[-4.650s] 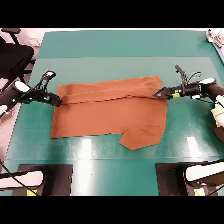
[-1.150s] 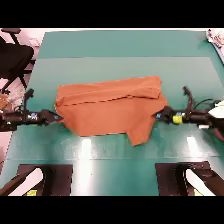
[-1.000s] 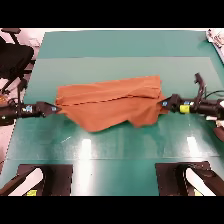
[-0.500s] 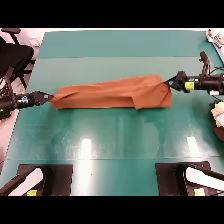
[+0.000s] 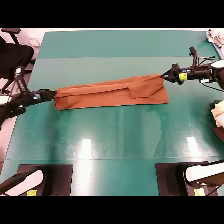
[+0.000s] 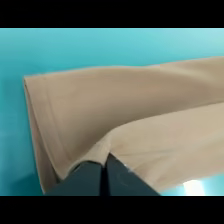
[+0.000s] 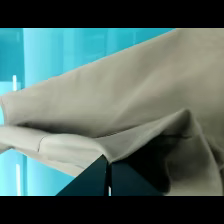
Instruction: Fold the shirts.
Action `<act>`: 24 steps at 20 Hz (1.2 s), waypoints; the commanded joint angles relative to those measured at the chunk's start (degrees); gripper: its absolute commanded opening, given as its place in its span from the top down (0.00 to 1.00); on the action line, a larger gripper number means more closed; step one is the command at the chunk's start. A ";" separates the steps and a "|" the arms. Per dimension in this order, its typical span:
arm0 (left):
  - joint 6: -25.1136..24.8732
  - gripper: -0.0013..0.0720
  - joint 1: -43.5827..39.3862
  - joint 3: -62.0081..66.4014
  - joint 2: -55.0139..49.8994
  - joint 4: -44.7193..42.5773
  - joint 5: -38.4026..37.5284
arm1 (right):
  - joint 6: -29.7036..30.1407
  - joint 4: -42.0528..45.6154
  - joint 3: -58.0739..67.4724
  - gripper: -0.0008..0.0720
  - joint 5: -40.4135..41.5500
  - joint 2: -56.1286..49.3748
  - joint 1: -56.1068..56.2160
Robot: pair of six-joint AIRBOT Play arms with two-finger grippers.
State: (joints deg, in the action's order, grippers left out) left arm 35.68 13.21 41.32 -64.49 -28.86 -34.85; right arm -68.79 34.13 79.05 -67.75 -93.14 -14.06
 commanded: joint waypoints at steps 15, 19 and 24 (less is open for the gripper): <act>-12.17 0.14 -8.28 0.79 -5.20 0.15 26.73 | 6.97 0.00 2.03 0.51 1.90 -8.57 -0.17; -11.65 0.15 -8.28 6.01 -5.09 -2.49 14.58 | 10.71 0.44 2.01 0.45 1.64 -4.09 -1.57; 0.13 0.55 -8.68 15.67 -5.09 -4.79 -9.53 | 11.02 5.66 1.99 0.45 -2.54 3.89 -6.69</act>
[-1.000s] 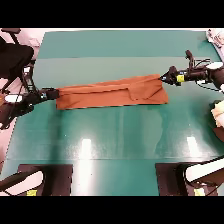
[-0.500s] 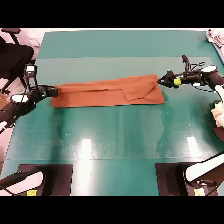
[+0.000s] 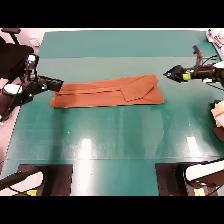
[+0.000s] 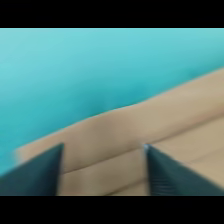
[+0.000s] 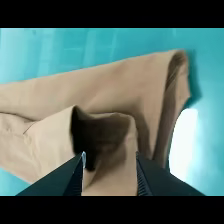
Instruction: Fold the shirts.
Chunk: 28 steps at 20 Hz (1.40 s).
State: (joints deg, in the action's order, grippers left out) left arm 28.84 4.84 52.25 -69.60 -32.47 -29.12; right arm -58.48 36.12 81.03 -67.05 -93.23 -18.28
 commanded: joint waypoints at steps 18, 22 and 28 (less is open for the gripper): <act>44.78 0.96 -26.03 6.27 -19.69 -19.23 -0.09 | 2.45 9.60 0.17 0.01 -8.63 -4.74 0.85; 44.63 0.96 -26.03 6.27 -19.69 -21.53 -0.26 | 6.99 4.04 0.20 0.00 -6.80 -8.52 1.29; 44.59 0.96 -26.03 6.29 -19.67 -21.64 -0.39 | 4.31 -0.98 8.92 0.00 -8.79 -18.05 2.78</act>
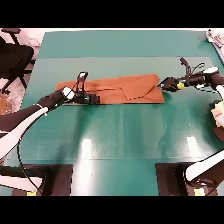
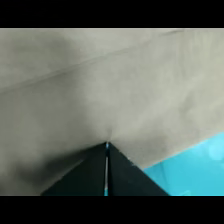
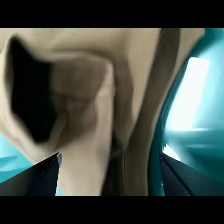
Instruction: Fold the shirts.
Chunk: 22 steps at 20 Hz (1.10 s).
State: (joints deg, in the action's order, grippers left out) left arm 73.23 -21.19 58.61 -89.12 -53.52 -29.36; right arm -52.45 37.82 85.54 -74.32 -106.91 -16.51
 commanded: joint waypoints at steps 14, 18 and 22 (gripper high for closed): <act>0.20 0.96 0.00 3.37 -0.17 -4.59 -1.97 | -6.08 -1.88 14.73 0.96 -7.69 -10.82 8.09; -0.28 0.96 -0.22 3.37 -0.35 -4.61 -1.07 | -6.10 -2.25 14.73 0.96 -9.27 -6.64 8.00; -1.68 0.96 -3.63 3.61 -1.53 -4.35 -1.11 | -8.02 -2.38 14.73 0.96 -9.31 0.39 8.20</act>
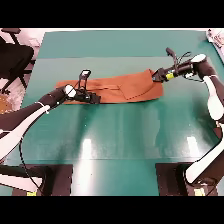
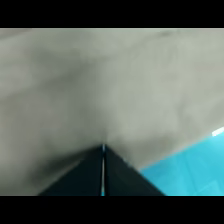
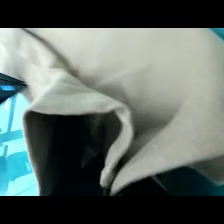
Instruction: Fold the shirts.
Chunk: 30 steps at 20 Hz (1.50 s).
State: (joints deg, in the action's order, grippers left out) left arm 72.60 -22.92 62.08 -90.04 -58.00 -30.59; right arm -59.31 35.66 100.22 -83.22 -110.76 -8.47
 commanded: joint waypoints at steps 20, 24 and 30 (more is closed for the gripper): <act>-1.16 0.96 -14.12 7.32 -5.75 0.94 0.39 | -4.59 -12.76 0.09 0.96 1.68 16.90 14.40; -4.20 0.96 -14.12 7.32 -5.75 0.90 -1.38 | -6.27 -10.51 0.04 0.96 5.27 16.11 18.18; -5.60 0.96 -14.12 7.32 -5.75 0.52 -1.36 | -7.80 -9.94 0.04 0.96 9.57 16.11 24.68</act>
State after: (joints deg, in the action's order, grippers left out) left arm 67.94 -37.04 69.34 -95.74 -57.17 -31.64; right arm -65.87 25.39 100.25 -76.47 -94.61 13.26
